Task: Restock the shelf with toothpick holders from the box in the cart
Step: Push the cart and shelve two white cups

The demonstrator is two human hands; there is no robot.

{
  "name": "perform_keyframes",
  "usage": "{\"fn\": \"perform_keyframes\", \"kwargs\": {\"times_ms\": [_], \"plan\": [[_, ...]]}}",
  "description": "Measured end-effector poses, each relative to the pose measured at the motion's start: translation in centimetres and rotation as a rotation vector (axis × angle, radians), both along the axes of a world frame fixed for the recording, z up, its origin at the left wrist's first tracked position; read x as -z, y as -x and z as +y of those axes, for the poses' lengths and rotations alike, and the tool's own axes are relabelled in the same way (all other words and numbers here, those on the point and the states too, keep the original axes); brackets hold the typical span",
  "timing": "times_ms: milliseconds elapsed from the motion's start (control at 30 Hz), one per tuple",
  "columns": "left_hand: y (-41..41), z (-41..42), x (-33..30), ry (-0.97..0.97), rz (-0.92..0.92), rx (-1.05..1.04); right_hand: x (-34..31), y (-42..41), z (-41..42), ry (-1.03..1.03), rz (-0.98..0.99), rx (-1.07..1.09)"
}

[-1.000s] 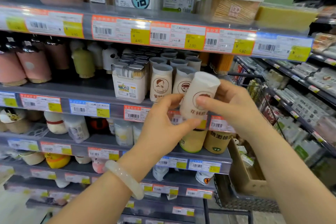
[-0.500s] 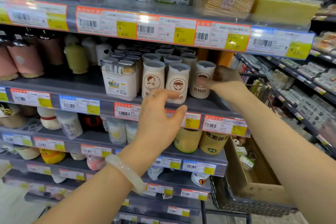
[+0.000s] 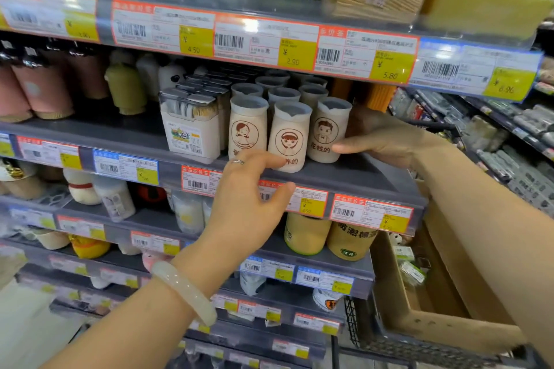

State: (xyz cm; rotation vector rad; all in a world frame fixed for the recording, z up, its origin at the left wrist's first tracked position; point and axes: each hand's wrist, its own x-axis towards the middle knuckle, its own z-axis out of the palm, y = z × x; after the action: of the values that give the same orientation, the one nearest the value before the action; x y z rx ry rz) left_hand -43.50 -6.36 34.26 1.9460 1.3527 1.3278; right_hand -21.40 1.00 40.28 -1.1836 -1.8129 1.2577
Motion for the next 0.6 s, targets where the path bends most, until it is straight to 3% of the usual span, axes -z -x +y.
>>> {"fn": "perform_keyframes", "kwargs": {"times_ms": [600], "plan": [[-0.2, -0.2, -0.1, -0.022, 0.014, -0.01, -0.1, 1.2, 0.6, -0.07, -0.059, -0.001]]}}
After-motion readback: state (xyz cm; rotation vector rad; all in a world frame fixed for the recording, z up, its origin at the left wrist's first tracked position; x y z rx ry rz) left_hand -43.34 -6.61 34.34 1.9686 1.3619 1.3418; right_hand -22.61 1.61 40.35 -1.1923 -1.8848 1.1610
